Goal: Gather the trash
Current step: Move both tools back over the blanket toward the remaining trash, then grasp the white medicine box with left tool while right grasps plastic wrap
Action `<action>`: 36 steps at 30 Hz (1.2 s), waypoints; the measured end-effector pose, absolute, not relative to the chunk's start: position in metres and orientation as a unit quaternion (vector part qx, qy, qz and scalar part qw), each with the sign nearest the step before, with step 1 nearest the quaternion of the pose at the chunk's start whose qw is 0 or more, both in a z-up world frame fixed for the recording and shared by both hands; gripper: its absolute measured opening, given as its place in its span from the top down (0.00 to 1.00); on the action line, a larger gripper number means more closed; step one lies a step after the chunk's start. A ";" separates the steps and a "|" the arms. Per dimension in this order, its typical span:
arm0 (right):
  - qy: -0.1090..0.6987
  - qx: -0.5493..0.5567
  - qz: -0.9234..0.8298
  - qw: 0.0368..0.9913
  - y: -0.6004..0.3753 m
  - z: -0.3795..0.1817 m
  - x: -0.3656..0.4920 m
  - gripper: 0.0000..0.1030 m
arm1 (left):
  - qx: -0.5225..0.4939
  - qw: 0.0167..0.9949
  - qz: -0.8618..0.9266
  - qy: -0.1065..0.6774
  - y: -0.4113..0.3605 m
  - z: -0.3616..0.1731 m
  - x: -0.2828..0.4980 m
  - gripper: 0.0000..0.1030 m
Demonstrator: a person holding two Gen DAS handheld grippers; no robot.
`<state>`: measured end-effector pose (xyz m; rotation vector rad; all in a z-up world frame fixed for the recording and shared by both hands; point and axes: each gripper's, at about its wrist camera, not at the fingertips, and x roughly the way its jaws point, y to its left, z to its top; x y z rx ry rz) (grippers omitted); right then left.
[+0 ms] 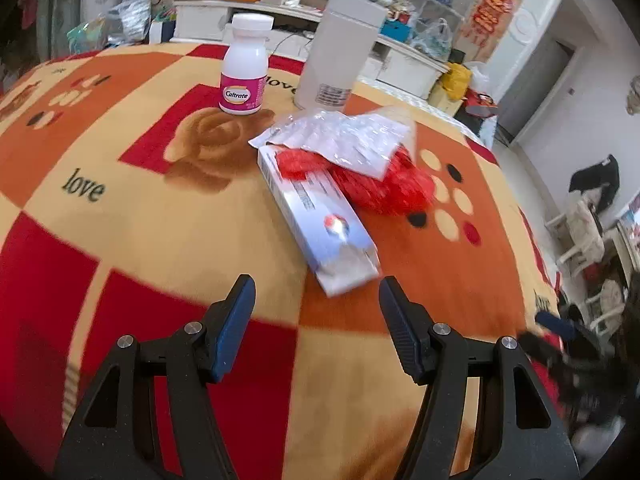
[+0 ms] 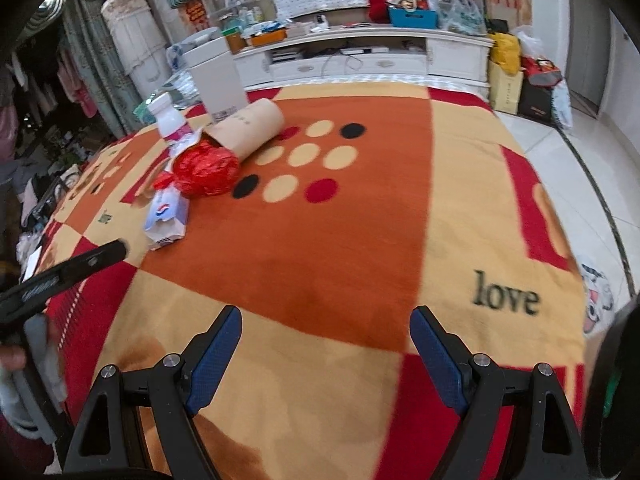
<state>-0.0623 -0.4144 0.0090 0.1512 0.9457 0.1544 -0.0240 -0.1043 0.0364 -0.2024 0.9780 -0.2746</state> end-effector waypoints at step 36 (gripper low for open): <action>0.464 -0.105 0.203 0.855 -0.223 0.046 0.115 0.19 | -0.106 0.852 -0.119 0.499 -0.015 0.025 -0.037 0.50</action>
